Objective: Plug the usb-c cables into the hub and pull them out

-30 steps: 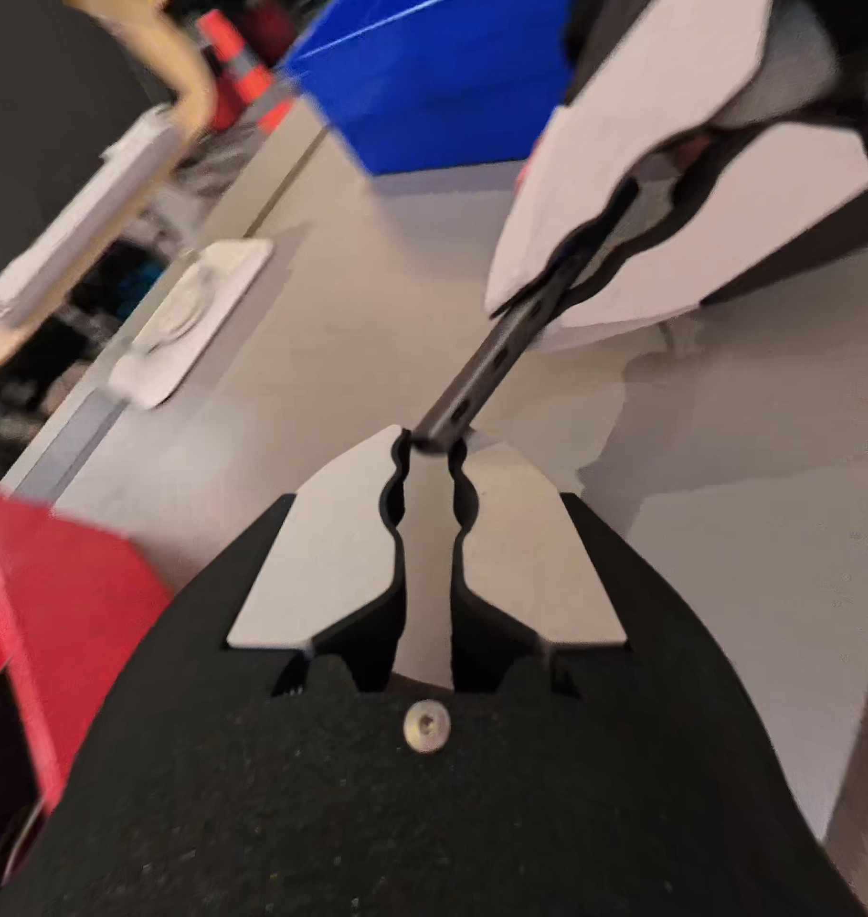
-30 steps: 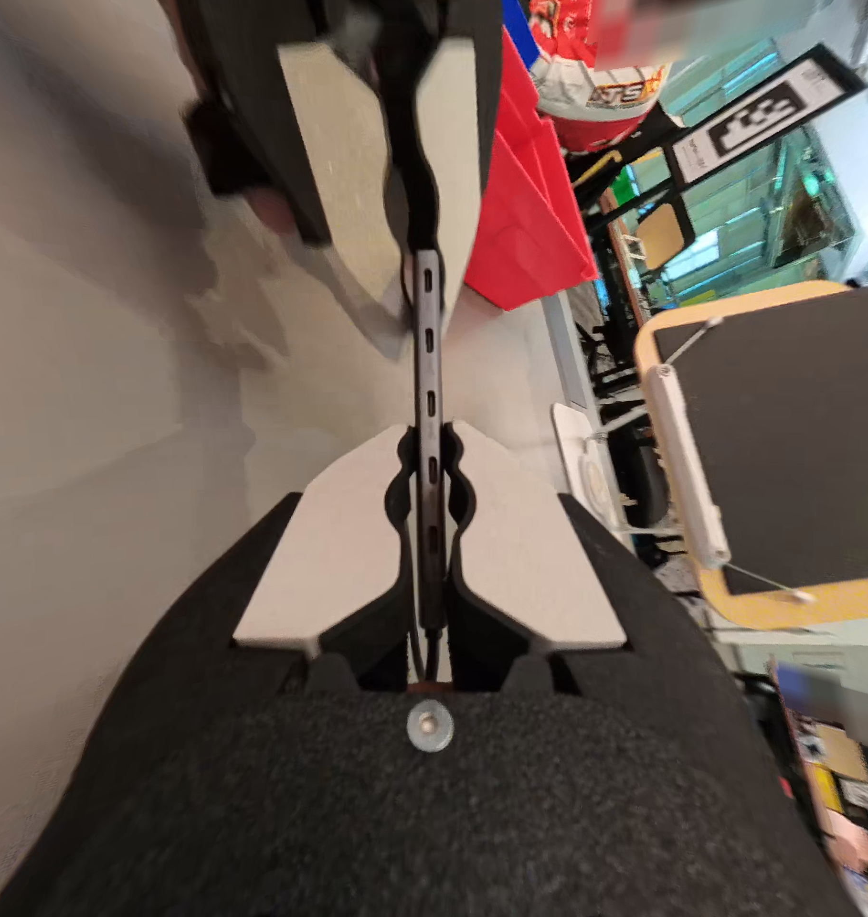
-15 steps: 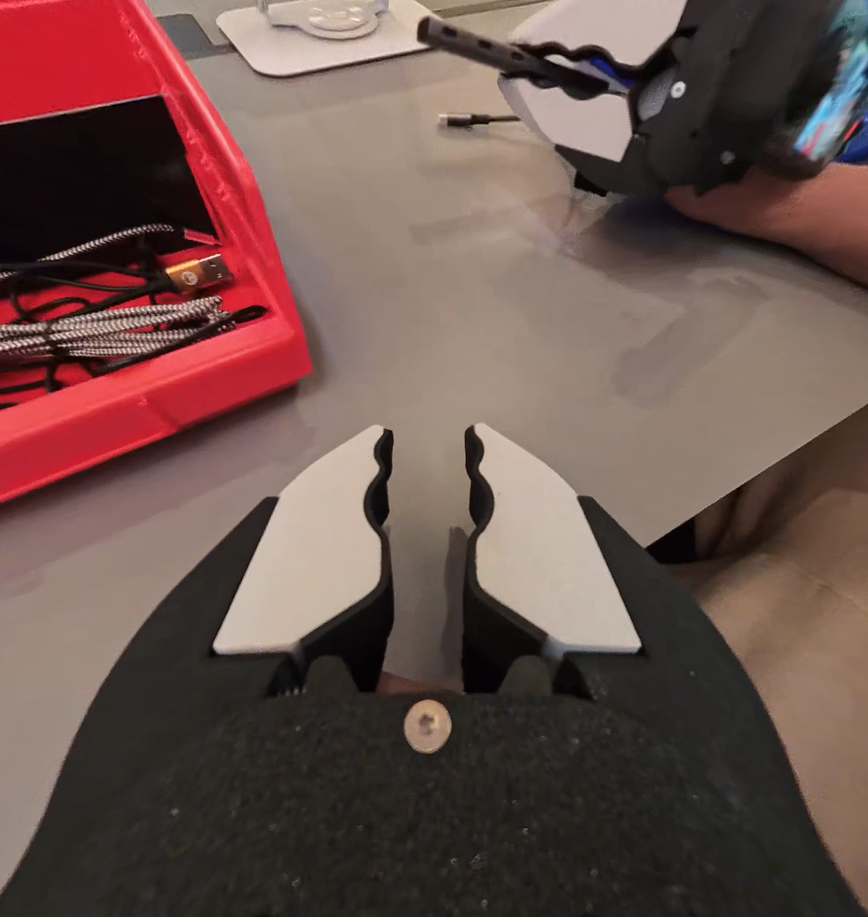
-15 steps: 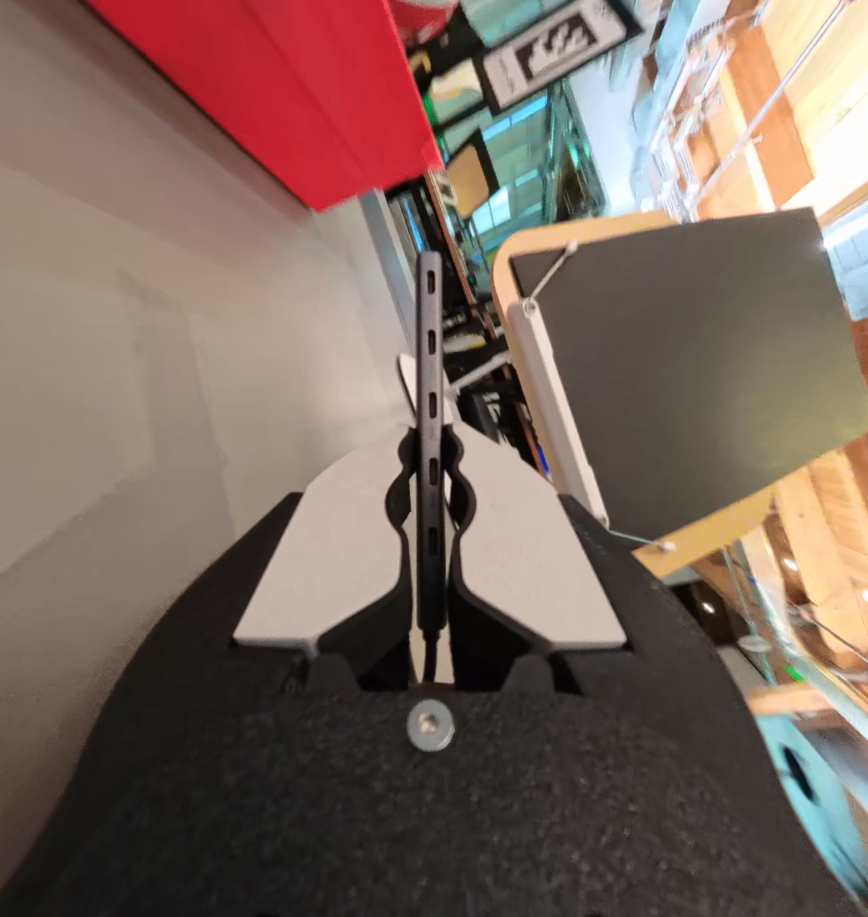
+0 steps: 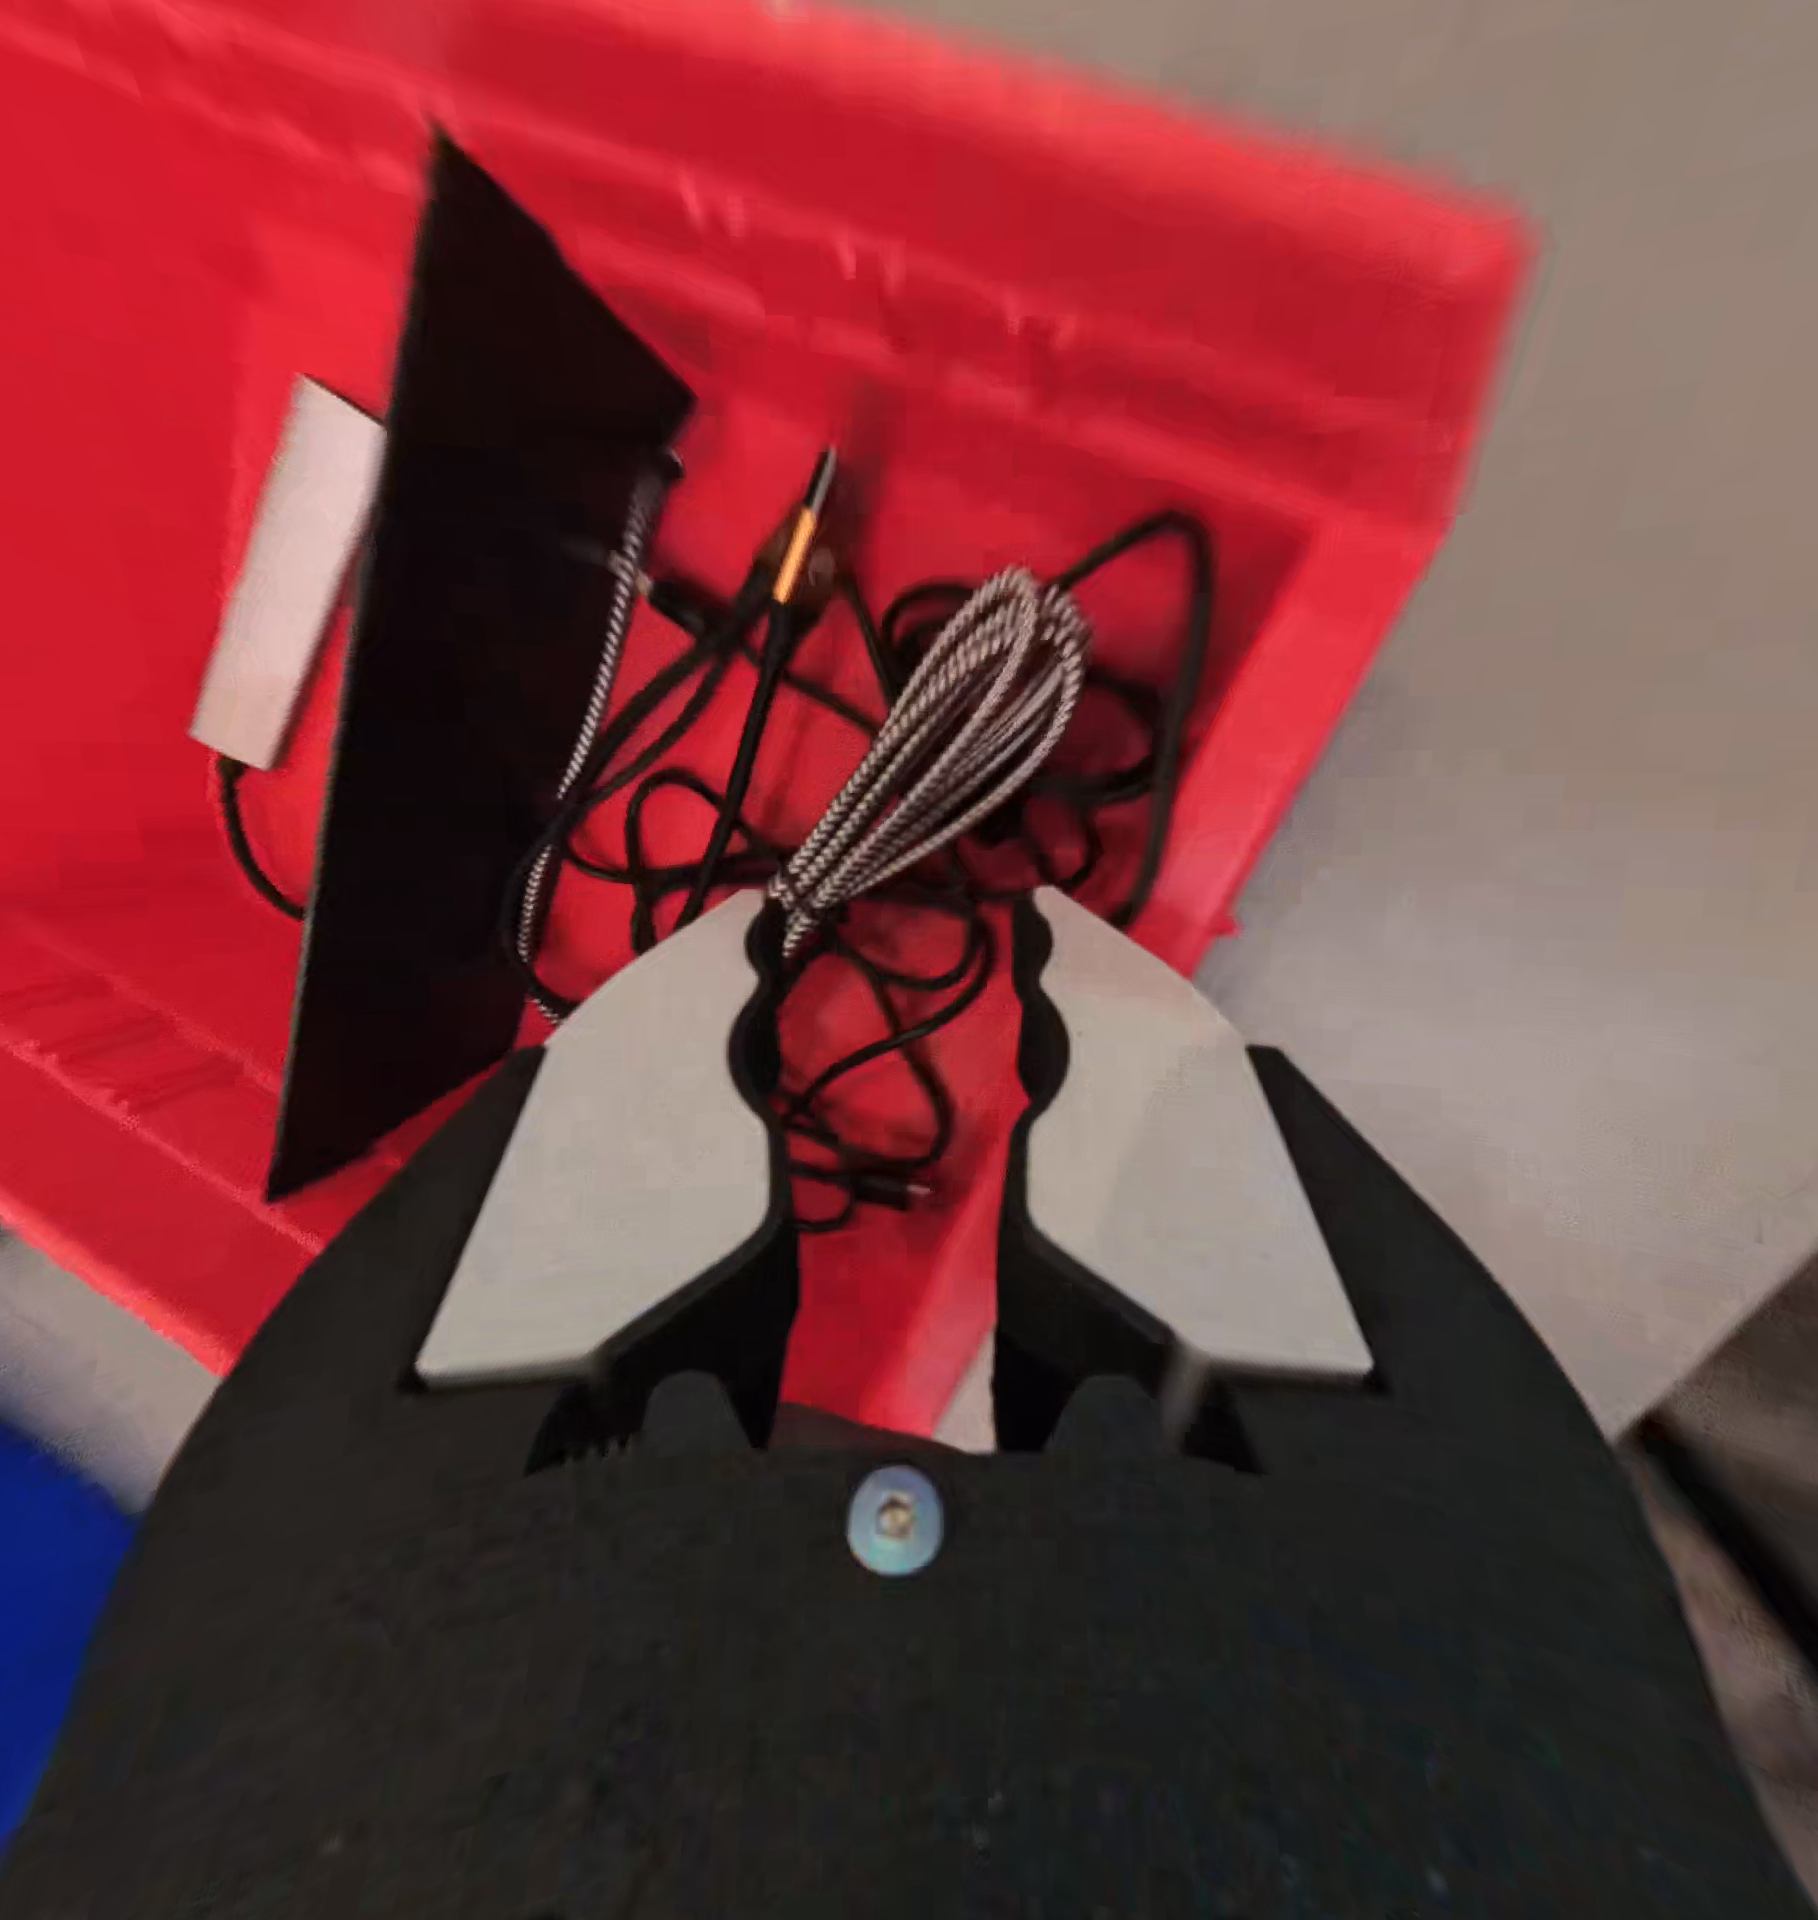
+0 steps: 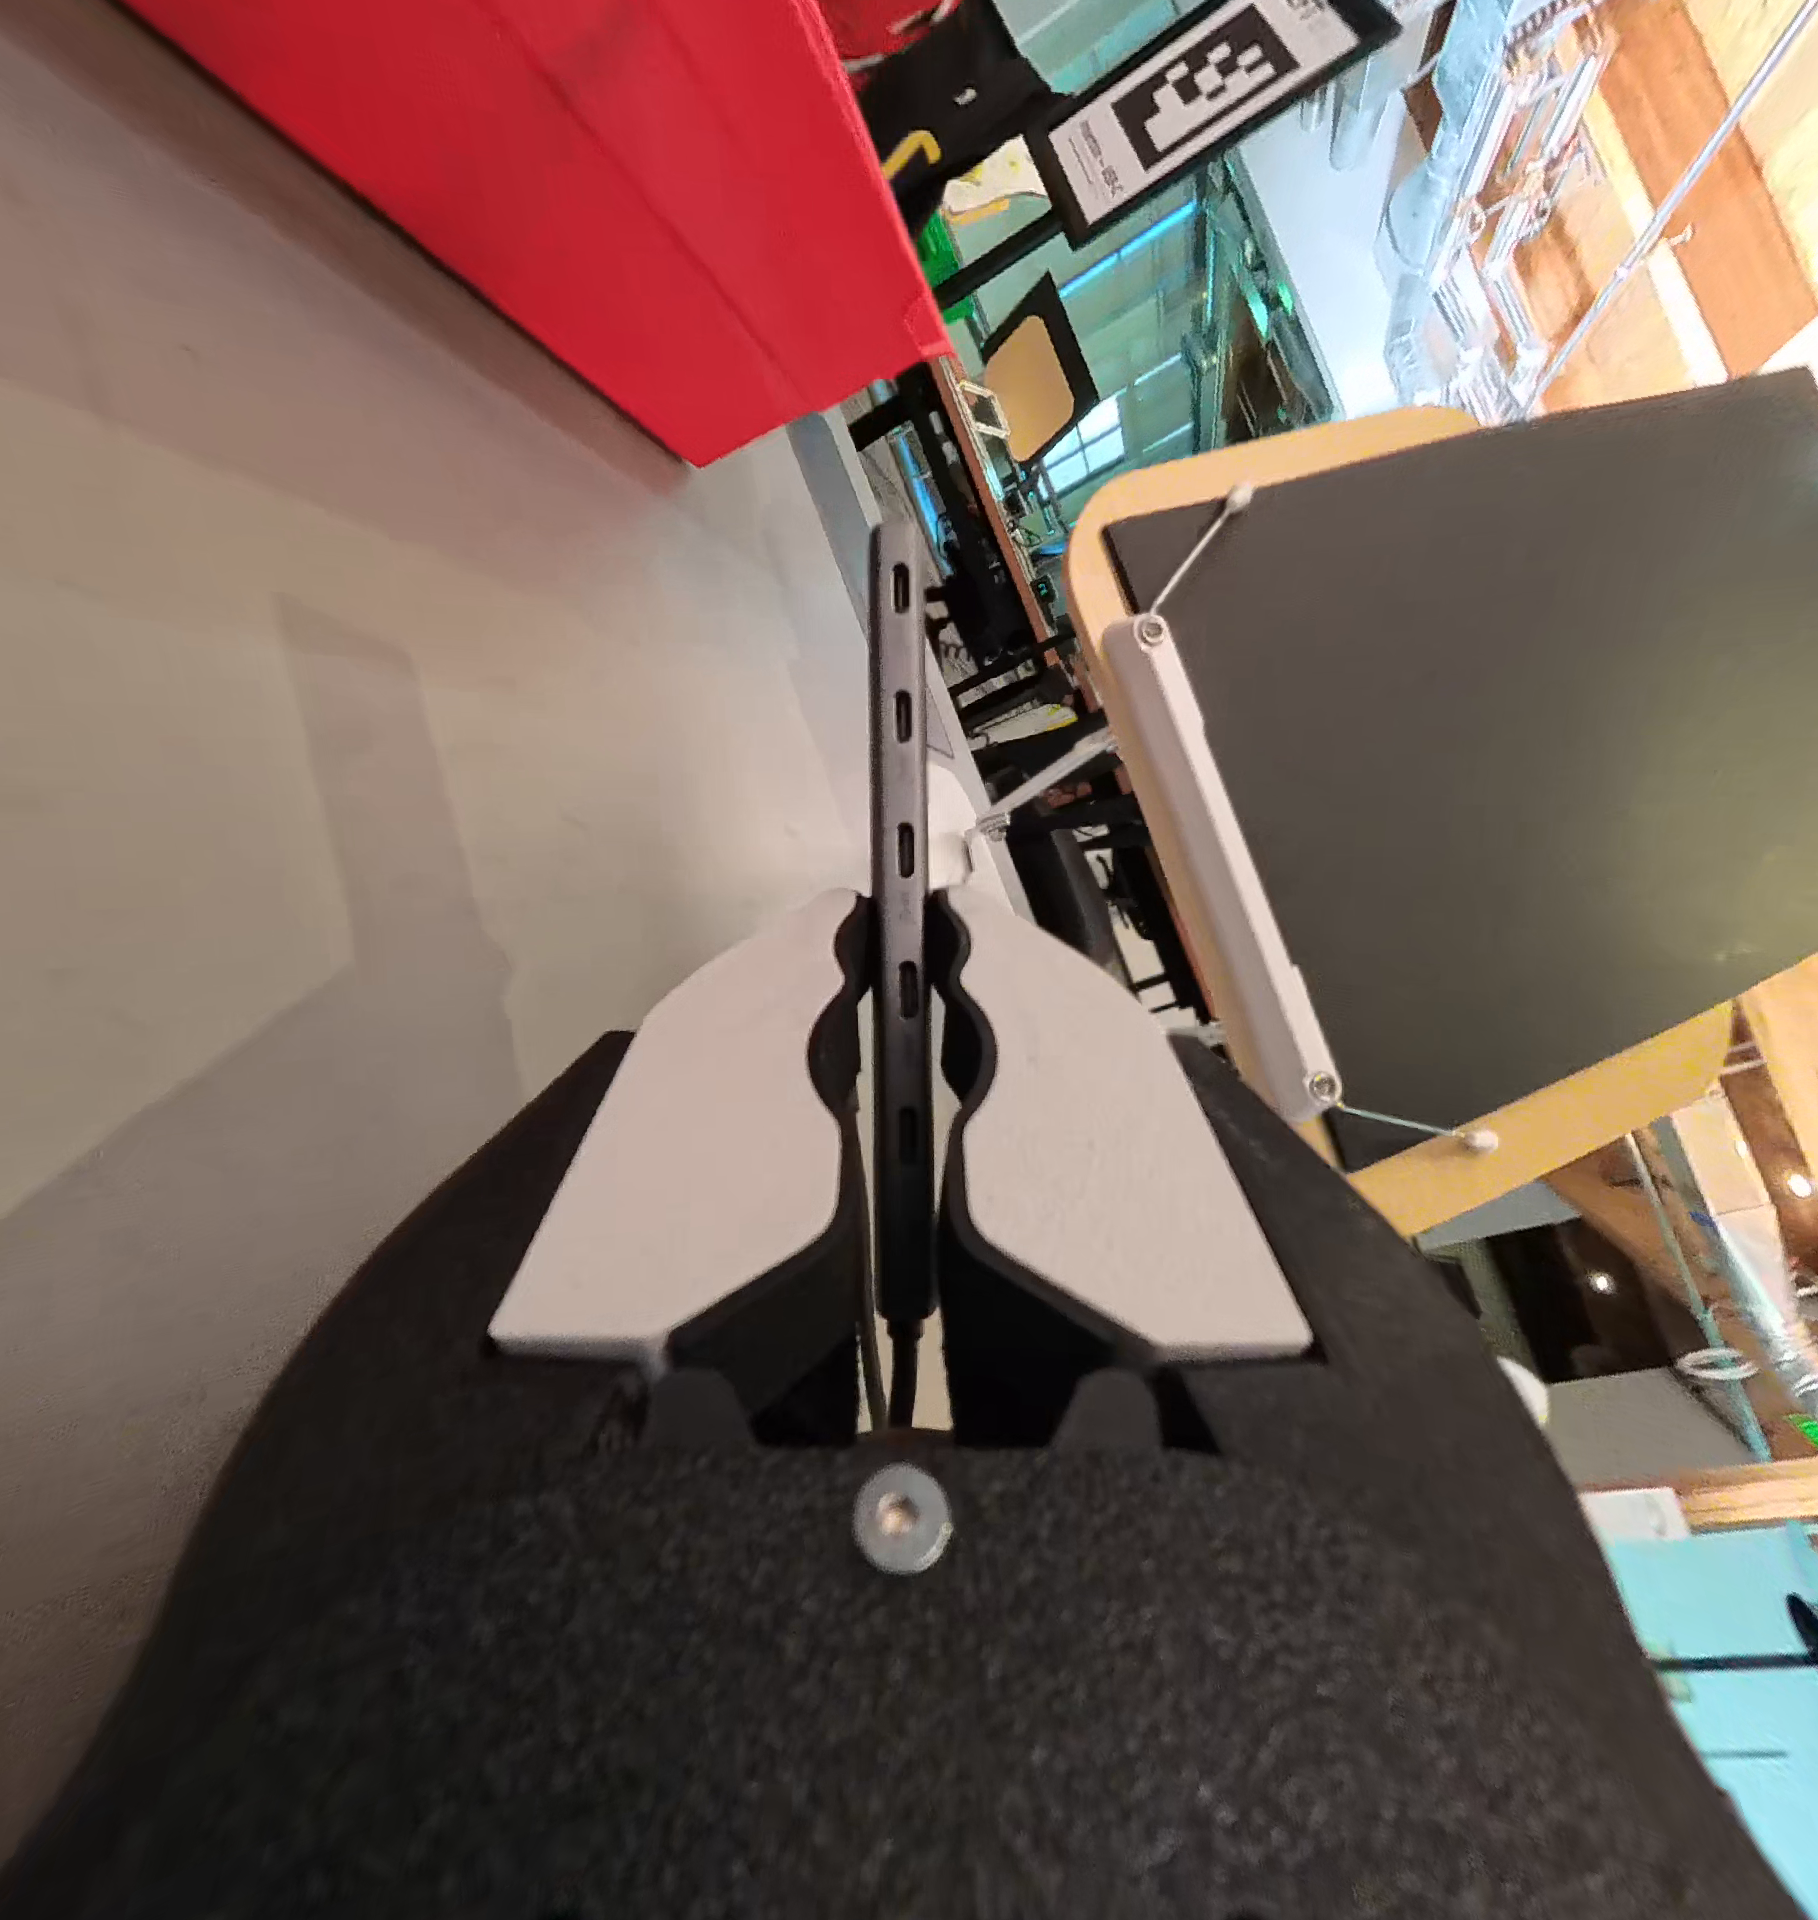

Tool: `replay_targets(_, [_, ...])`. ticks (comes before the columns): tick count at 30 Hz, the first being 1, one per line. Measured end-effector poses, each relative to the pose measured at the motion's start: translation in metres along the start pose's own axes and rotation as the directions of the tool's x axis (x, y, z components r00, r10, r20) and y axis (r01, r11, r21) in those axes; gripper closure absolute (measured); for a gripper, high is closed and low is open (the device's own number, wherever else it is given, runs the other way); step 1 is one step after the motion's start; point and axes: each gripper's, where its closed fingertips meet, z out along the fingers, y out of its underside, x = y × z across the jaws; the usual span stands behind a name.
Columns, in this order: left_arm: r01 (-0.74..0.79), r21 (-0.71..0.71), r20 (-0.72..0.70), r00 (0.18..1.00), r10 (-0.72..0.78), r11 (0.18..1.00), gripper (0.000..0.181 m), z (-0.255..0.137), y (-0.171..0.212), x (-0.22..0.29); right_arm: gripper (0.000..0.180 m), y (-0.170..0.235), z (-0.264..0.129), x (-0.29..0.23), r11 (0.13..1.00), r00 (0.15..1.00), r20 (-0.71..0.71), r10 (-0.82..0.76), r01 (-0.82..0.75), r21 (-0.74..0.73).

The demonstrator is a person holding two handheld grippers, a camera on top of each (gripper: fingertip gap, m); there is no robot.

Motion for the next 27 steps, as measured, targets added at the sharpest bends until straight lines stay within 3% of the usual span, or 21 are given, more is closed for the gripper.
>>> replay_targets(6, [-0.092, -0.213, -0.094, 0.993, 0.073, 0.973, 0.147, 0.039, 0.021, -0.014, 0.170, 0.004, 0.001, 0.005, 0.998, 0.998, 0.001, 0.069, -0.069, -0.009])
replay_targets(8, [-0.164, -0.213, -0.054, 0.986, 0.156, 0.963, 0.159, 0.037, 0.018, -0.021, 0.170, 0.005, 0.001, 0.006, 0.997, 0.997, 0.002, 0.080, -0.080, -0.012])
replay_targets(10, [-0.140, -0.214, 0.037, 0.988, 0.151, 0.967, 0.166, 0.025, 0.013, -0.037, 0.170, 0.006, 0.001, 0.007, 0.996, 0.996, 0.005, 0.093, -0.093, -0.011])
replay_targets(16, [-0.001, 0.048, 0.368, 0.929, -0.016, 0.999, 0.168, -0.068, -0.018, -0.082, 0.170, 0.007, 0.001, 0.012, 0.990, 0.990, -0.001, 0.139, -0.139, -0.006])
replay_targets(21, [-0.039, 0.229, 0.650, 0.750, -0.123, 0.973, 0.168, -0.172, -0.063, -0.074, 0.170, 0.008, 0.000, 0.016, 0.984, 0.984, -0.007, 0.177, -0.177, -0.004])
replay_targets(24, [-0.099, 0.385, 0.679, 0.704, -0.209, 0.918, 0.168, -0.215, -0.110, -0.031, 0.170, 0.010, 0.000, 0.019, 0.979, 0.979, -0.013, 0.205, -0.205, -0.003])
replay_targets(27, [-0.091, 0.527, 0.571, 0.775, -0.273, 0.845, 0.168, -0.200, -0.158, 0.030, 0.170, 0.013, -0.001, 0.024, 0.969, 0.969, -0.021, 0.246, -0.246, 0.000])
